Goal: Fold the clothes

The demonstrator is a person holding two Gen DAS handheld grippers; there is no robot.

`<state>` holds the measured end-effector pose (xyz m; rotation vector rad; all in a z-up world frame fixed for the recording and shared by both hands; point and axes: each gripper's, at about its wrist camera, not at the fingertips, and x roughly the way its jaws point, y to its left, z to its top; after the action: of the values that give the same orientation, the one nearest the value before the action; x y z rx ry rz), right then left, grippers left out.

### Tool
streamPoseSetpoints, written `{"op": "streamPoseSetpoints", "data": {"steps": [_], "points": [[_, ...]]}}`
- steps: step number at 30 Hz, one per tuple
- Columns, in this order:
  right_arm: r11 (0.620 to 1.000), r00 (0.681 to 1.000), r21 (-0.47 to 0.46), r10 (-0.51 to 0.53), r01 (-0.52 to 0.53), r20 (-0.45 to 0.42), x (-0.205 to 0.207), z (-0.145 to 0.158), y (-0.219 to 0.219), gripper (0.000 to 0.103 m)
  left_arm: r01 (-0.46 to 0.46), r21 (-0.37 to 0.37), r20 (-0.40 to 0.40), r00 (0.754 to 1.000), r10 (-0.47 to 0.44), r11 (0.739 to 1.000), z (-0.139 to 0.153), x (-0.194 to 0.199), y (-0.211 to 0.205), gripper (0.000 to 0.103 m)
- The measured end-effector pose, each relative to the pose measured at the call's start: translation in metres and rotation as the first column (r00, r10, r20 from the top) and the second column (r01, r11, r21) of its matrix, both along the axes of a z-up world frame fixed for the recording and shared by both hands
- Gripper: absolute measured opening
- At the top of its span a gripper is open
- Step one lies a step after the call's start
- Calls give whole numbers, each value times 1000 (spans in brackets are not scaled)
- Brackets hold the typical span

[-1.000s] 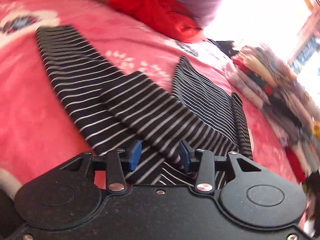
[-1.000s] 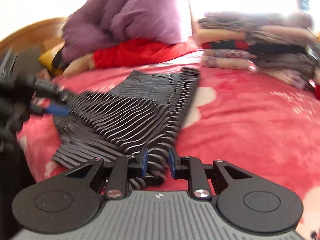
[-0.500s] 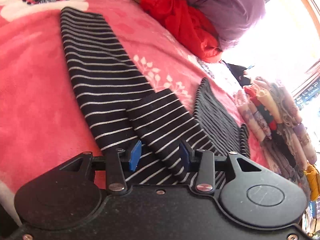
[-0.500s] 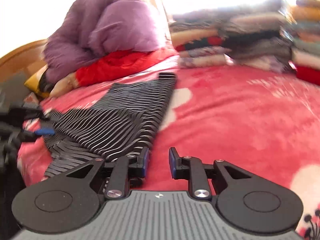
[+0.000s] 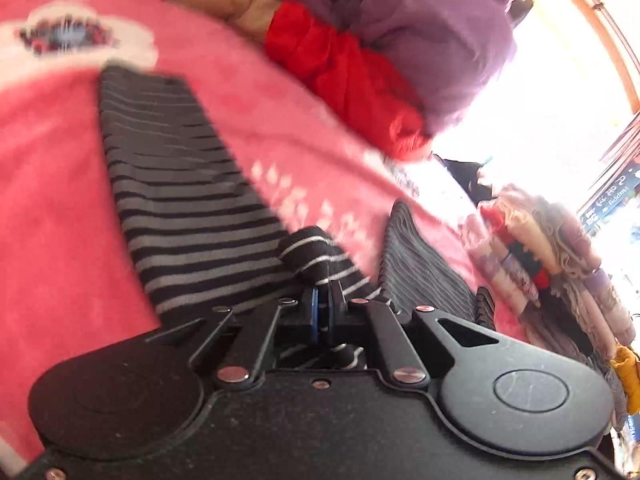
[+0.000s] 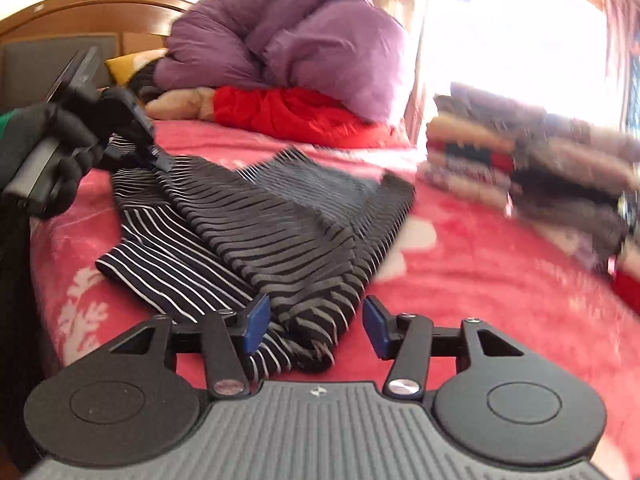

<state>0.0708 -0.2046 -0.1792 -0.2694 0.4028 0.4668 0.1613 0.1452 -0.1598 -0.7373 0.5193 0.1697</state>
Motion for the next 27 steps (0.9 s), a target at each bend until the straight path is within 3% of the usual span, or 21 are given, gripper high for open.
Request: {"op": "streamPoseSetpoints", "data": {"steps": [3, 7, 10, 15, 18, 27], "points": [[999, 998, 2, 44, -44, 40, -1, 0, 8, 68, -5, 6, -22, 1000, 5, 1000, -6, 3, 1, 3], [996, 988, -30, 81, -86, -134, 15, -16, 17, 68, -18, -6, -48, 999, 17, 1000, -12, 3, 4, 3], [996, 985, -17, 78, -82, -157, 17, -10, 14, 66, -8, -16, -22, 1000, 8, 1000, -7, 1, 4, 2], [995, 991, 35, 97, -94, -87, 20, 9, 7, 68, 48, -47, 64, 997, -45, 998, 16, -5, -2, 2], [989, 988, -14, 143, -144, -60, 30, 7, 12, 69, 71, -65, 108, 992, -64, 995, 30, -7, -7, 2], [972, 970, -52, 222, -228, -100, 45, 0, 27, 69, 163, -65, 171, 974, -150, 985, 70, 34, -43, 2]]}}
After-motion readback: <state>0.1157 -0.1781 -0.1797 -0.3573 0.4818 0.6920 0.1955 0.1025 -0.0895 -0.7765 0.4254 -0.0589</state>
